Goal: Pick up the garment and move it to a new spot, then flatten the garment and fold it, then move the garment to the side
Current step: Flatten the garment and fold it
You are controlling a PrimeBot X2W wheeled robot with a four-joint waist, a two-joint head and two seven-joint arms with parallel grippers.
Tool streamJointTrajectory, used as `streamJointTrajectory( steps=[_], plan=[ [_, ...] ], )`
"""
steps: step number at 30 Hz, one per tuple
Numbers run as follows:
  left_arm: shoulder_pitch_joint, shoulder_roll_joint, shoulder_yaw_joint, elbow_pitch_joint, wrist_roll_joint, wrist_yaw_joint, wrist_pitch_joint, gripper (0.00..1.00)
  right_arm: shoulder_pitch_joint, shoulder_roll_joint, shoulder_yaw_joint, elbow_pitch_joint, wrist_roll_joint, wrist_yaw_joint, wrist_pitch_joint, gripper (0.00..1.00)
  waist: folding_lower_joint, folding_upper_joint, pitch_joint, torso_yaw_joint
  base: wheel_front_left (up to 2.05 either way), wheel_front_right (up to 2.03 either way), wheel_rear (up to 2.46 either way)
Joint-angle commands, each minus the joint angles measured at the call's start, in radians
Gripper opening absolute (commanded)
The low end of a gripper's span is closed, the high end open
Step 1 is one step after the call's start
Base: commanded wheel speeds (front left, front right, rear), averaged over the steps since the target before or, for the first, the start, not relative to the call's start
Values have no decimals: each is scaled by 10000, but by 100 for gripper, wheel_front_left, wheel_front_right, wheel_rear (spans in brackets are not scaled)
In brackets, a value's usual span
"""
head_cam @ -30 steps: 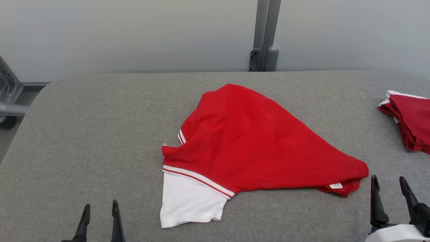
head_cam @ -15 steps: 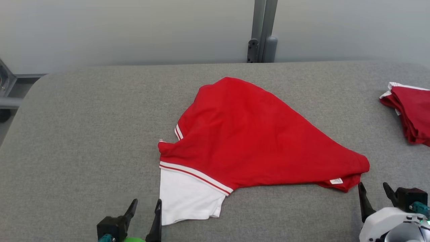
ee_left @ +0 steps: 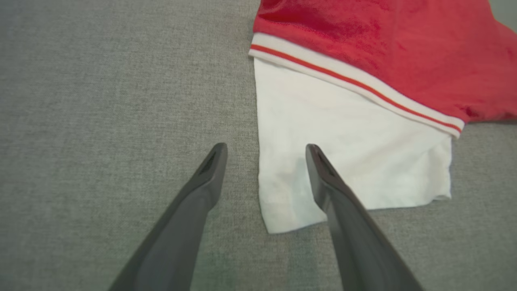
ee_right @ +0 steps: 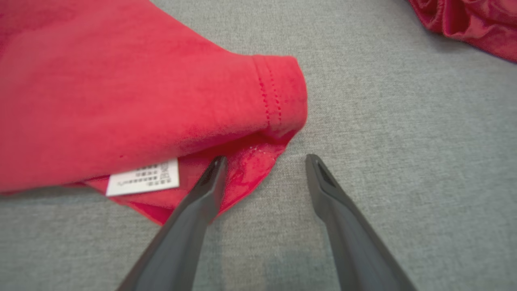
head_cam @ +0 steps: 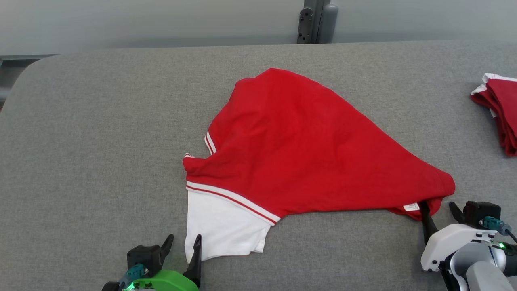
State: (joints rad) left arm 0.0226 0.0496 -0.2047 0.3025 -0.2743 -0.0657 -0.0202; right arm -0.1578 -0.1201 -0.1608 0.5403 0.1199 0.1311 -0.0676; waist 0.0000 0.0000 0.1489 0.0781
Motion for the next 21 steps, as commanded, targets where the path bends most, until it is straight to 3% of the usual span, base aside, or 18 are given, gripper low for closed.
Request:
streamJointTrajectory(
  steps=[1,21],
  plan=[
    [-166,20,-44,71,-167,11,-8,100,-170,-32,-20,141,-30,-8,-78,100,0,0,108,41,0,0,0],
    [-291,20,-472,564,-624,158,10,100,80,53,624,795,467,-2,-303,100,0,0,197,32,0,0,0]
  ],
)
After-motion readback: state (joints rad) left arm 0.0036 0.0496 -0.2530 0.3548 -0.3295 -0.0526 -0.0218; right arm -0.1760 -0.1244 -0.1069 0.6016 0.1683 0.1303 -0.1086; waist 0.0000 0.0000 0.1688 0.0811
